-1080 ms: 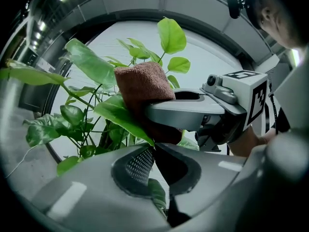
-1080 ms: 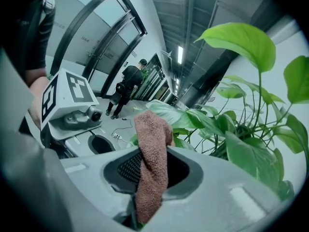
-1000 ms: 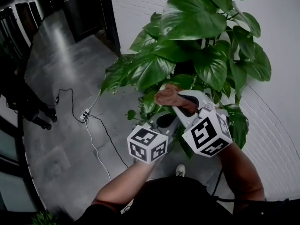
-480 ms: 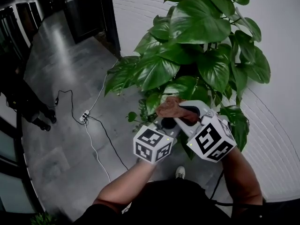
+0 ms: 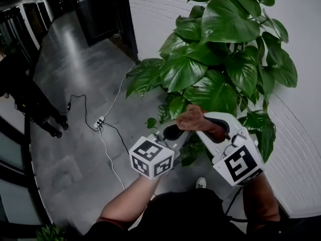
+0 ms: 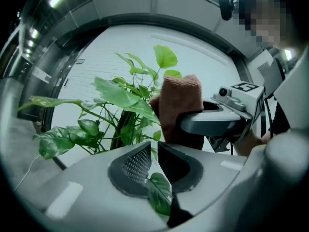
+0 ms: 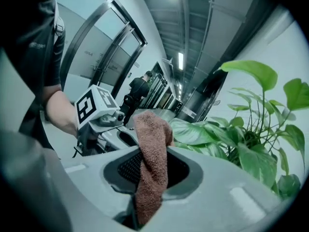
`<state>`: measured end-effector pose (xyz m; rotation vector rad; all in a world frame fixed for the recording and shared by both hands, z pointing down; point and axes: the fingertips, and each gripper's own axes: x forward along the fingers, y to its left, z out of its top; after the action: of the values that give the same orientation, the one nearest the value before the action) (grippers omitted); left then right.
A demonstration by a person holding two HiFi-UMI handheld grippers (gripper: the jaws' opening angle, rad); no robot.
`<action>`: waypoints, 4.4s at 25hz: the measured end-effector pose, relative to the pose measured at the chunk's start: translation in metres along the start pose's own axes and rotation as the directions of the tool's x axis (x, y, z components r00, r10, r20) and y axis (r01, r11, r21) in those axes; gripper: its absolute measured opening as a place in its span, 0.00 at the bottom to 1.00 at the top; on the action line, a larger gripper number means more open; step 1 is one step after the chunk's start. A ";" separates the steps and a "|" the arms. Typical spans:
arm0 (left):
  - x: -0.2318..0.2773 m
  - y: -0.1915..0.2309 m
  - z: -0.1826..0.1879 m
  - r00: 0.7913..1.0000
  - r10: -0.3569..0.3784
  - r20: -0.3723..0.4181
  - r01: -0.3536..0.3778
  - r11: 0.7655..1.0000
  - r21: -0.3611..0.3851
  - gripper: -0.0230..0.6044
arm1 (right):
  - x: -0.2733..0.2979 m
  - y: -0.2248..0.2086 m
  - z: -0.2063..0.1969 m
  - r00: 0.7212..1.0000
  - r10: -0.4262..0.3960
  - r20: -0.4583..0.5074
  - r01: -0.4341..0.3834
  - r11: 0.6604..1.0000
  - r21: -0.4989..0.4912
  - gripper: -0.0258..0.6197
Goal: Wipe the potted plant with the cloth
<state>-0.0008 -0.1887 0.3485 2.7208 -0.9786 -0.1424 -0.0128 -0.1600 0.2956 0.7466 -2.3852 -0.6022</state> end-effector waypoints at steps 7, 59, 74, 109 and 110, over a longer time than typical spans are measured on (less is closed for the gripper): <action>-0.044 0.060 0.050 0.985 0.157 0.071 -0.154 0.987 -0.050 0.17 | -0.008 -0.024 0.045 0.986 -0.115 0.117 0.117 0.993 -0.007 0.15; 0.012 0.105 0.067 0.996 -0.083 0.033 0.088 0.975 -0.205 0.07 | 0.115 -0.091 0.011 0.966 -0.258 -0.025 0.259 0.966 0.018 0.15; 0.012 0.112 0.065 0.991 -0.132 0.038 0.136 0.977 -0.165 0.07 | 0.118 -0.065 0.024 0.993 -0.114 0.040 0.102 0.969 0.224 0.15; 0.018 0.104 0.054 0.991 -0.134 -0.008 0.134 0.991 -0.026 0.07 | 0.152 -0.134 0.018 0.923 -0.308 -0.231 0.256 0.940 -0.227 0.15; 0.018 0.104 0.054 0.991 -0.136 -0.009 0.136 0.990 -0.025 0.07 | 0.152 -0.130 0.017 0.925 -0.299 -0.233 0.249 0.943 -0.220 0.15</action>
<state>-0.0600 -0.2879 0.3238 2.7623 -0.7824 -0.1626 -0.0794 -0.3472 0.2674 1.0186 -1.9640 -0.7770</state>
